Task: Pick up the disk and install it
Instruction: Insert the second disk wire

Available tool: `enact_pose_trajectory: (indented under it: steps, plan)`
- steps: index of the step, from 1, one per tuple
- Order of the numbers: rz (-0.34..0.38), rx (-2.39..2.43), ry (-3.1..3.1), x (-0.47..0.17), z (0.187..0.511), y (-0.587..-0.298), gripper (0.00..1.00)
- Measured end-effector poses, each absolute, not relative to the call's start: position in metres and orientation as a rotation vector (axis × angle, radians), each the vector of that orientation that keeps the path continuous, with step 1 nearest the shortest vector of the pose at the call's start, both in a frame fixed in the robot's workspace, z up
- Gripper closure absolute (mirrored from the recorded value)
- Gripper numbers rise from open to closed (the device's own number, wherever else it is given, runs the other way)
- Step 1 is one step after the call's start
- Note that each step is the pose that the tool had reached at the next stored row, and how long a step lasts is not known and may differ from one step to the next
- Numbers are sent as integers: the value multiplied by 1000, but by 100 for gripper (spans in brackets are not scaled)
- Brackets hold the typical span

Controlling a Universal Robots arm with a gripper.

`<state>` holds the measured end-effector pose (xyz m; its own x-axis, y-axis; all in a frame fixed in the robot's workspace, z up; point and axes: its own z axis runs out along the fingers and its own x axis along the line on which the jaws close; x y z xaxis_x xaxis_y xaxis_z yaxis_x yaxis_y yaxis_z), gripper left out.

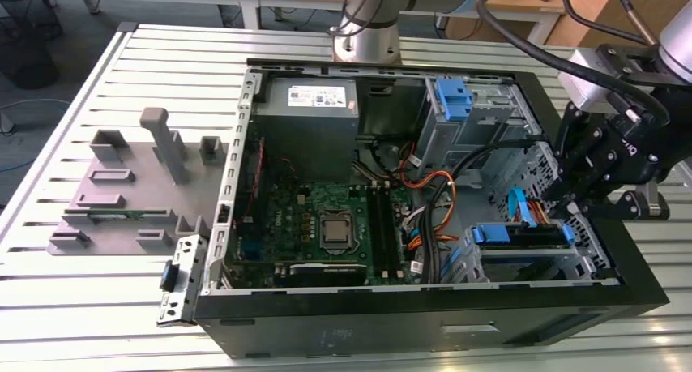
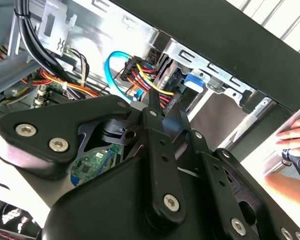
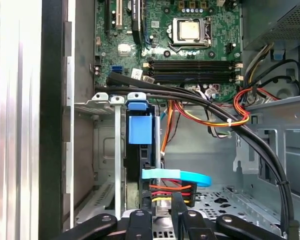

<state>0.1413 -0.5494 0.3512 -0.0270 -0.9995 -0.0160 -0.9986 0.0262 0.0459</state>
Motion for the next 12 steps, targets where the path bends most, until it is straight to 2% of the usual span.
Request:
enact_pose_trajectory:
  steps: [12]
  plan:
    - [-68,2176,-2235,141,356,-549,70]
